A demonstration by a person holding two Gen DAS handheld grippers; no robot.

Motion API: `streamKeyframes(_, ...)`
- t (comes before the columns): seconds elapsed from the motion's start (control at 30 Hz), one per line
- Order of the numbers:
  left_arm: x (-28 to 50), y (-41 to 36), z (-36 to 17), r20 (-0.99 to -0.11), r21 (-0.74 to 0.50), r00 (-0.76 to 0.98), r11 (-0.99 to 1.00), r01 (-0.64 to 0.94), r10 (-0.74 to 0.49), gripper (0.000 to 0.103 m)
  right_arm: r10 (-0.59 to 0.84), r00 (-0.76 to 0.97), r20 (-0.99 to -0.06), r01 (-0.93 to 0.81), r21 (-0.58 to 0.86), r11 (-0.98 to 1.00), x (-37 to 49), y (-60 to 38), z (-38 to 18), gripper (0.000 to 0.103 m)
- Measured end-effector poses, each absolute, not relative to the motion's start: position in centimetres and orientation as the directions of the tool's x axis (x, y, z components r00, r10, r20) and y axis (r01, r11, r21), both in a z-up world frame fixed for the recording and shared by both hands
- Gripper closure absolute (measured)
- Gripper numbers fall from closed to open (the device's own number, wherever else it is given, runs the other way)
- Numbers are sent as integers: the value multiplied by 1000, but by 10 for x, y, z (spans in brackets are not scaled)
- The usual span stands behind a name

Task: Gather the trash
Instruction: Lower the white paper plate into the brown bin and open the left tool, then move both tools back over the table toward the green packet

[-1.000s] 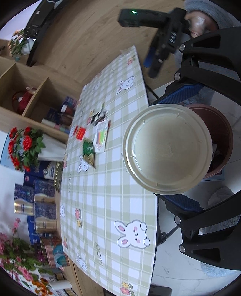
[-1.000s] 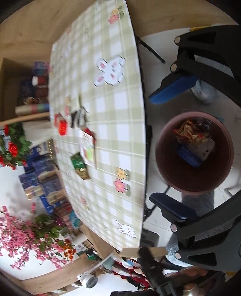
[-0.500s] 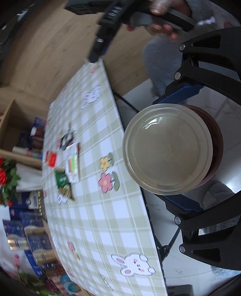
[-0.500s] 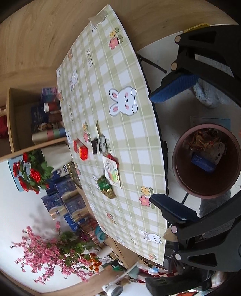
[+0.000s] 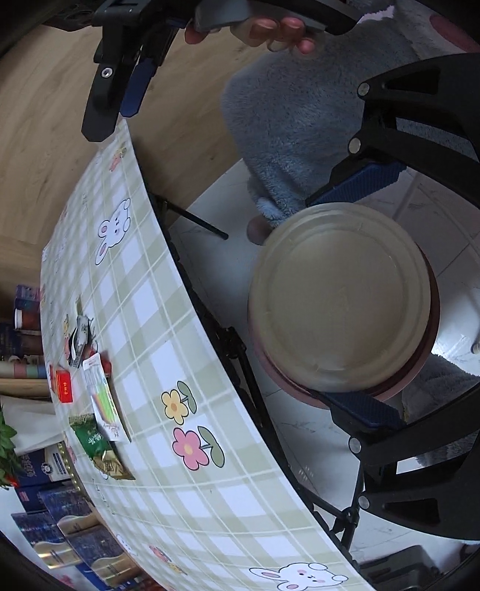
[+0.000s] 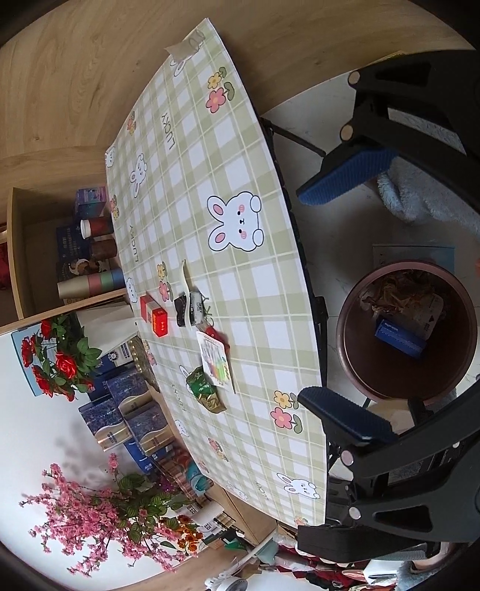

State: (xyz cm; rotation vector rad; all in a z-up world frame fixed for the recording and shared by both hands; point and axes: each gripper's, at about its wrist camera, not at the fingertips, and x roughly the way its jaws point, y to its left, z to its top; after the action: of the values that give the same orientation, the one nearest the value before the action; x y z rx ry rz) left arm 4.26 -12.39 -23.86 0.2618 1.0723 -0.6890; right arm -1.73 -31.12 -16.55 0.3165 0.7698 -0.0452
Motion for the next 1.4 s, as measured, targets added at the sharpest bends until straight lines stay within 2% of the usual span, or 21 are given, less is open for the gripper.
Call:
streamKeyframes(0.67, 79, -89, -199, -815, -111, 442, 849, 517, -376, 10, 16, 703, -711, 179, 198, 964, -8, -313, -167, 6)
streamKeyframes(1.0, 122, -60, -172, -779, -70, 536, 894, 444, -327, 10, -8, 698, -716, 199, 184, 963, 6, -321, -168, 6)
streamKeyframes(1.4, 206, -81, -176, -765, -73, 536, 875, 479, -358, 10, -31, 682, -731, 220, 165, 961, 41, -334, -180, 6)
